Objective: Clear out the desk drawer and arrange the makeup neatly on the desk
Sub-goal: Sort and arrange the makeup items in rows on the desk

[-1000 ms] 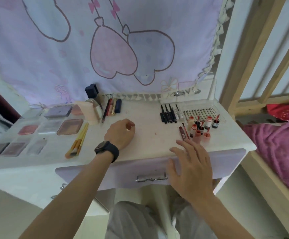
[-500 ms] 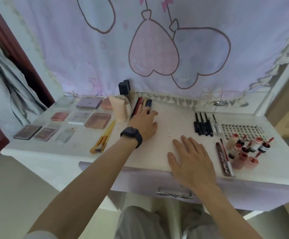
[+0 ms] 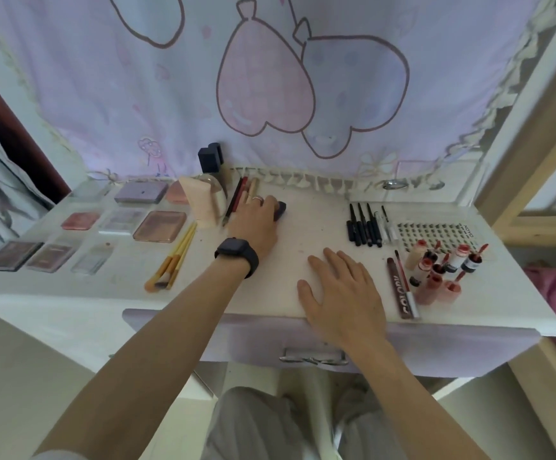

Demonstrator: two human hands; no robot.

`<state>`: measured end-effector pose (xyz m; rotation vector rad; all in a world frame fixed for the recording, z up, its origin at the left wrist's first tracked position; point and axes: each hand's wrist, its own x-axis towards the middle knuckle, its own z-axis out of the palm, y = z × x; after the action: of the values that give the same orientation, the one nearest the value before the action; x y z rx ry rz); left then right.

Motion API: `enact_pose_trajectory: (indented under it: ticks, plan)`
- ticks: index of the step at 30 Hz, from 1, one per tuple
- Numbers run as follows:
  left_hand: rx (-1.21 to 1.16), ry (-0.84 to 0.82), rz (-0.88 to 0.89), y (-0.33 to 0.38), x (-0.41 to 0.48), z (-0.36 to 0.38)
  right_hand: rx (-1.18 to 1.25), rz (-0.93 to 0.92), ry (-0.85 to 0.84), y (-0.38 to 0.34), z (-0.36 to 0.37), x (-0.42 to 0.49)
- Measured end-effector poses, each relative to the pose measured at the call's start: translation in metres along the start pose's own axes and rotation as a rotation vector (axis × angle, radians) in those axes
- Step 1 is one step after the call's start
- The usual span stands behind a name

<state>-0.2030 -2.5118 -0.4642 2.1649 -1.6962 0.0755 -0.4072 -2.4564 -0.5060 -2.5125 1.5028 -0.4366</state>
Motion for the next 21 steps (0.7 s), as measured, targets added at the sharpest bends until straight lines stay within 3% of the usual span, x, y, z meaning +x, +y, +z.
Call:
enact_pose_trajectory:
  ticks: [4, 6, 10, 15, 21]
  plan:
    - [-0.161, -0.041, -0.135, 0.001, -0.019, -0.001, 0.020, 0.003, 0.016, 0.001, 0.001, 0.000]
    - [-0.149, -0.058, -0.142, 0.000, -0.031, -0.002, 0.018, 0.000, 0.024, 0.002, 0.001, 0.000]
    - [-0.362, -0.020, -0.093, 0.005, -0.068, -0.007, 0.079, -0.002, 0.070, 0.003, 0.000, -0.002]
    - [-0.665, 0.080, 0.012, 0.024, -0.122, -0.026, 0.517, 0.054, 0.210, 0.000, -0.016, -0.014]
    - [-0.741, 0.076, 0.210, 0.041, -0.165, -0.048, 1.141, 0.103, 0.224, -0.015, -0.046, -0.050]
